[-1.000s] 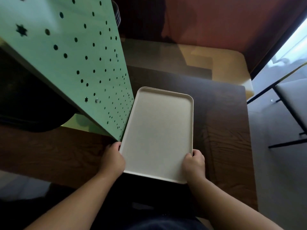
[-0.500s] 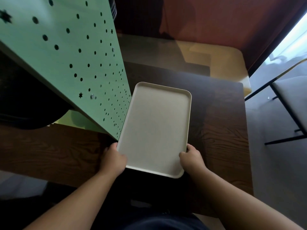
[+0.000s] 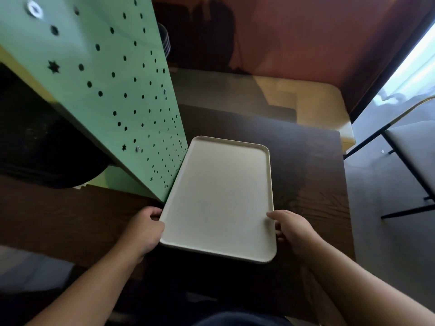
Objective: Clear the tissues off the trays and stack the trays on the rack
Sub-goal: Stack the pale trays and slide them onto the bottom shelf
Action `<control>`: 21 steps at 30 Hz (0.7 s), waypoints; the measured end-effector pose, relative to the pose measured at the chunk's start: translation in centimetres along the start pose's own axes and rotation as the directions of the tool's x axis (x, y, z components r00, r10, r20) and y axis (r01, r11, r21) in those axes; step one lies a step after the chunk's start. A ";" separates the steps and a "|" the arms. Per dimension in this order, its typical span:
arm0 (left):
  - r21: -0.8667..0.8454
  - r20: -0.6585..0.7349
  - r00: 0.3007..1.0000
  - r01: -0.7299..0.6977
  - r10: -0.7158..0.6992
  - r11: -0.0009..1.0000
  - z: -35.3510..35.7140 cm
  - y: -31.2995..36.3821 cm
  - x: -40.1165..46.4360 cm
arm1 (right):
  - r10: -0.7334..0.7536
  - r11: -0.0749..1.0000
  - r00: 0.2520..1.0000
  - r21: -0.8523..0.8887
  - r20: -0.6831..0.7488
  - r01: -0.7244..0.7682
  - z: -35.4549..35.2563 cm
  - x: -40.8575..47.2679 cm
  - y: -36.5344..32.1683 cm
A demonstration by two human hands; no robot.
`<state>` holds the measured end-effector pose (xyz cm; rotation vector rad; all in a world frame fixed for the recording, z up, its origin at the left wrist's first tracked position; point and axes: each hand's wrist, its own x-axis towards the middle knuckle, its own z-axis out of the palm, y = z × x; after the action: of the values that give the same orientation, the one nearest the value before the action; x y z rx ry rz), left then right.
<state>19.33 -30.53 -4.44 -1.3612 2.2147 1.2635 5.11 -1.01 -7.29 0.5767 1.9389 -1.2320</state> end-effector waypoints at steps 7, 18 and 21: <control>-0.101 -0.094 0.970 -0.234 0.225 0.967 -3.9 3.3 -5.6 | -0.129 0.983 0.991 0.133 0.032 0.124 -3.2 -3.4 -5.0; 0.231 -0.318 0.713 -0.581 0.625 0.780 -4.9 9.7 -12.1 | -0.219 0.925 0.973 0.333 0.078 0.182 -5.9 -8.1 -10.6; 0.276 -0.372 0.661 -0.592 0.652 0.757 -5.7 10.5 -12.7 | -0.239 0.946 0.966 0.247 0.095 0.209 -7.0 -9.7 -11.6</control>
<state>18.65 -25.32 12.17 -0.9100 3.2296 0.9967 0.44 0.45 8.59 0.3922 1.8030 -1.6186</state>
